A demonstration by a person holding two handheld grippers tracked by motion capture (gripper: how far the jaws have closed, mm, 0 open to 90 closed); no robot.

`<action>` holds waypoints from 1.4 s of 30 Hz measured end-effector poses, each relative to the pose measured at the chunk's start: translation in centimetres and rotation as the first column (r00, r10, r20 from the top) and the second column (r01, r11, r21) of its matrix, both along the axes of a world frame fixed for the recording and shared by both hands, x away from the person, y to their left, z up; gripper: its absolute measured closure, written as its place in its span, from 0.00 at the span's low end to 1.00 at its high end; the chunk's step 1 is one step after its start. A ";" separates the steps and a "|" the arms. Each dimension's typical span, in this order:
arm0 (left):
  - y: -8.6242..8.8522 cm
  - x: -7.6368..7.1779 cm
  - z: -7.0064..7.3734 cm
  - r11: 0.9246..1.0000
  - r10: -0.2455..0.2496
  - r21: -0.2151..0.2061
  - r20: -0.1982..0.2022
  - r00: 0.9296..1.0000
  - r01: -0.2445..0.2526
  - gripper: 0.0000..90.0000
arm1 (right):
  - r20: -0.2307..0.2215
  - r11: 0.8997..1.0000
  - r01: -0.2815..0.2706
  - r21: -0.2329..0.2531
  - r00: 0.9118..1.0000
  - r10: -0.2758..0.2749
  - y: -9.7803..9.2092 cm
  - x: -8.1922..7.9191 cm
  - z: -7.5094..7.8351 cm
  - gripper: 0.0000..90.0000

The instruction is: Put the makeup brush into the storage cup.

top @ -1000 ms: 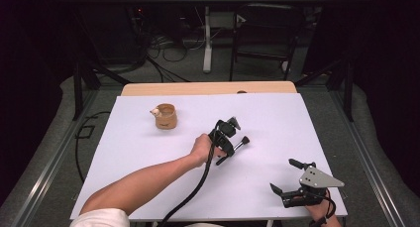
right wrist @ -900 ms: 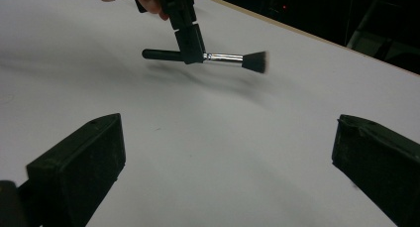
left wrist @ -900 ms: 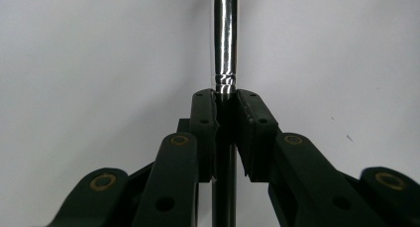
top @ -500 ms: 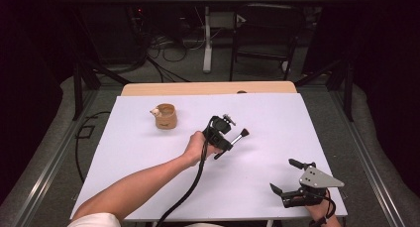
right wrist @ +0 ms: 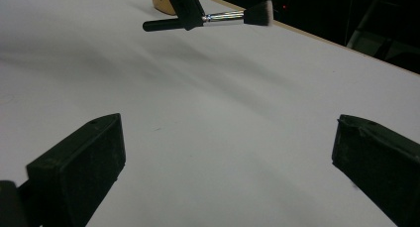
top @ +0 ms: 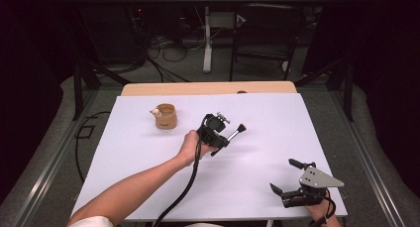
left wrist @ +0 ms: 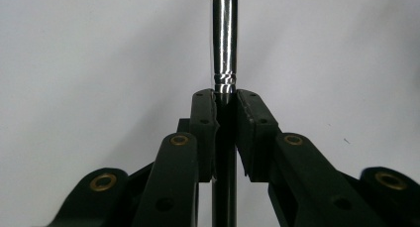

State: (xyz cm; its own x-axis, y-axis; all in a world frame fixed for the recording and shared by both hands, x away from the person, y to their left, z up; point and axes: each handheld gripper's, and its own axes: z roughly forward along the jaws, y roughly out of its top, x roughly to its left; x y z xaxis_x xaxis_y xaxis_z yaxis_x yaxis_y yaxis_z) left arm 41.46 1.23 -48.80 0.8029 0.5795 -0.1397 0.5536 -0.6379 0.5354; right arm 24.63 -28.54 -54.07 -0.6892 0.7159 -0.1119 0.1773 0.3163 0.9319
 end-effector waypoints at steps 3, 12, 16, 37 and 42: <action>0.3 0.0 0.1 1.000 -0.001 -0.013 0.007 1.000 0.001 0.88 | 0.000 1.000 0.000 0.000 1.000 0.000 0.0 0.0 0.0 0.00; 1.7 0.3 0.5 0.999 0.025 -0.031 0.042 0.999 -0.024 0.88 | -0.004 1.000 0.001 0.004 1.000 -0.001 0.0 0.0 0.0 0.00; 2.5 0.5 0.8 0.998 0.040 -0.048 0.053 0.998 -0.038 0.88 | -0.003 1.000 0.002 0.001 1.000 -0.002 0.0 0.0 0.0 0.00; 6.6 1.1 0.8 0.985 0.139 -0.117 0.113 0.984 -0.126 0.88 | -0.004 1.000 0.004 -0.005 1.000 -0.004 0.1 0.0 0.0 0.00; 7.4 1.2 0.8 0.981 0.162 -0.127 0.120 0.980 -0.147 0.88 | -0.002 1.000 0.004 -0.005 1.000 -0.005 0.1 0.0 0.0 0.00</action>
State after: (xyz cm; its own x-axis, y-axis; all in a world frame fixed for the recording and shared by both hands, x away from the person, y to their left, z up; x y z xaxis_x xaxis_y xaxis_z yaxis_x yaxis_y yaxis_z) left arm 42.66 8.68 -47.99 0.7206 0.6837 -0.1152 0.5621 -0.4788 0.6744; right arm 24.65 -28.45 -54.10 -0.6863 0.7183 -0.1141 0.1811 0.3206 0.9297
